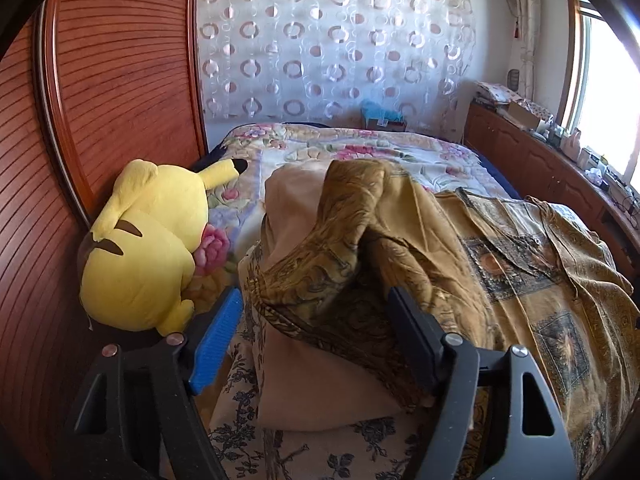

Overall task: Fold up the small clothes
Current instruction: 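Grasp the shirt's sleeve with the left tool and lift it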

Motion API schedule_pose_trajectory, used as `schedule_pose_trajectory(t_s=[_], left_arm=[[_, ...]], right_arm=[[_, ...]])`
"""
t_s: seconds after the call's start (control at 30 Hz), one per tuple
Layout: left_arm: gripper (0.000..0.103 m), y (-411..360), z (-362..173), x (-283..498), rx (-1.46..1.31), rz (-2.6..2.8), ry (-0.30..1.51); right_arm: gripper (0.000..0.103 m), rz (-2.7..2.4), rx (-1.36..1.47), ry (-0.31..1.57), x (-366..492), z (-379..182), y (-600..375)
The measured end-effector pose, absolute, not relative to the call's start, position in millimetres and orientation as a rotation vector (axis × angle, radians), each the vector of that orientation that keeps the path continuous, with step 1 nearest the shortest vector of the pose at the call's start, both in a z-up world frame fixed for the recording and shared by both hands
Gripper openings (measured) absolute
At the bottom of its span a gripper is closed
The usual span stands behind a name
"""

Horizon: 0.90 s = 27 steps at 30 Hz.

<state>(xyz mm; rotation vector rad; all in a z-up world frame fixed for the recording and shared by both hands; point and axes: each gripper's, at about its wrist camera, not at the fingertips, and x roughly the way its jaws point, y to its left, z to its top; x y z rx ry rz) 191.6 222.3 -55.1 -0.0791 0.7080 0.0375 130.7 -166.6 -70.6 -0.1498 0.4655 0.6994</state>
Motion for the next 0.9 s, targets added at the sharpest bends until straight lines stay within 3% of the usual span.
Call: schedule_pose_trajectory(t_s=[0.17, 0.3, 0.4, 0.63, 0.9], left_arm=[[0.073, 225, -60, 204, -0.074, 0.02, 0.729], [0.031, 221, -58, 206, -0.038, 0.028, 0.738], [0.01, 215, -50, 207, 0.015, 0.032, 0.743], [0.008, 195, -7, 201, 0.061, -0.006, 0.721], [0.008, 123, 55, 195, 0.12, -0.154, 0.704]], right_arm=[[0.099, 0.719, -0.157, 0.473, 139, -68, -159], [0.098, 0.738, -0.178, 0.487, 148, -66, -148], [0.098, 0.752, -0.191, 0.495, 153, -65, -140], [0.098, 0.766, -0.216, 0.505, 151, -73, -131], [0.098, 0.742, -0.203, 0.507, 154, -71, -137]])
